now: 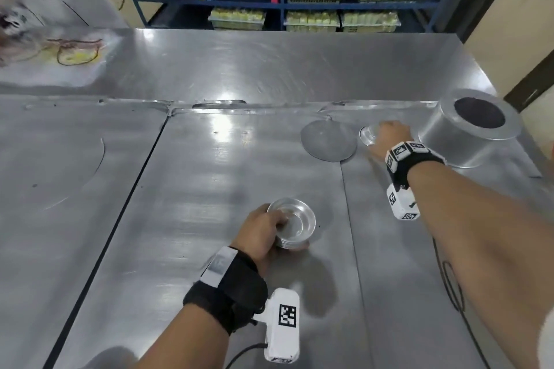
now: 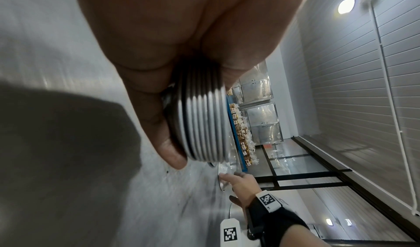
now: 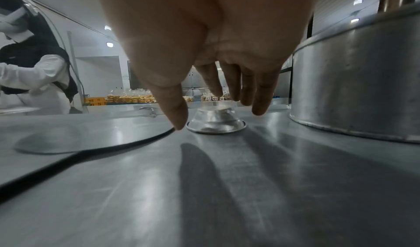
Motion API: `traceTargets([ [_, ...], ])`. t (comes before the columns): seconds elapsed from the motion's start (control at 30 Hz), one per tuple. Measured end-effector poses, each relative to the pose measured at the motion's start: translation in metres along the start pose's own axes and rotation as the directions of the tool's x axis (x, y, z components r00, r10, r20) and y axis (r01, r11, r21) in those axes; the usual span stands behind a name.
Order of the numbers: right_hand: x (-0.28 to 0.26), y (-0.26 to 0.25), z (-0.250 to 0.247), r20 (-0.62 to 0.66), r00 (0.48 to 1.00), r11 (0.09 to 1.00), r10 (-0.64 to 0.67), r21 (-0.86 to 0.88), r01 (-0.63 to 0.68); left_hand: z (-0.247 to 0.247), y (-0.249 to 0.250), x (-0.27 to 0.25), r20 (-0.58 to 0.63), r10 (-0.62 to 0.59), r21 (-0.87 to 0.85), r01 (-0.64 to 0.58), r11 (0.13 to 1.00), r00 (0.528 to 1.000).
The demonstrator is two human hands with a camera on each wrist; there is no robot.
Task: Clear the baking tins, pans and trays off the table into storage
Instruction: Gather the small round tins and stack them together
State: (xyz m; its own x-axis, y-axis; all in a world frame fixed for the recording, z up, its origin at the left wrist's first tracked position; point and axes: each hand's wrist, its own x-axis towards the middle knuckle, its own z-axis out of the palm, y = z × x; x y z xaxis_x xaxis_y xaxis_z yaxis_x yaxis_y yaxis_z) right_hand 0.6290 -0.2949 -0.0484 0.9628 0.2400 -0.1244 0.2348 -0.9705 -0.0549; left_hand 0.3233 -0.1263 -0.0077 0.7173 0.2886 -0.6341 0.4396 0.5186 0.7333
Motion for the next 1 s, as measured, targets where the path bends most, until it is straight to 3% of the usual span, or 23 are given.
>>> traceTargets([
  [0.23,0.005,0.008,0.011,-0.011,0.998,0.985,0.063,0.162,-0.061,0.0,-0.011,0.002,-0.006,-0.028,0.013,0.028,1.0,1.0],
  [0.37,-0.021,0.012,0.003,-0.034,0.986,0.936,0.166,0.32,-0.146,-0.004,-0.017,-0.006,-0.029,-0.026,0.055,0.027,0.998,0.999],
  [0.57,-0.083,0.008,-0.017,-0.106,0.978,0.917,0.178,0.379,-0.126,-0.015,-0.028,-0.033,-0.071,-0.043,0.041,0.046,0.998,0.997],
  [0.77,-0.163,-0.008,-0.03,-0.166,0.985,0.891,0.052,0.452,0.029,-0.037,-0.039,-0.062,-0.135,-0.081,-0.017,0.08,0.997,0.988],
  [1.0,-0.279,-0.061,-0.039,-0.311,0.95,0.809,-0.04,0.548,0.213,-0.073,-0.044,-0.108,-0.063,-0.041,0.081,0.046,0.996,0.997],
])
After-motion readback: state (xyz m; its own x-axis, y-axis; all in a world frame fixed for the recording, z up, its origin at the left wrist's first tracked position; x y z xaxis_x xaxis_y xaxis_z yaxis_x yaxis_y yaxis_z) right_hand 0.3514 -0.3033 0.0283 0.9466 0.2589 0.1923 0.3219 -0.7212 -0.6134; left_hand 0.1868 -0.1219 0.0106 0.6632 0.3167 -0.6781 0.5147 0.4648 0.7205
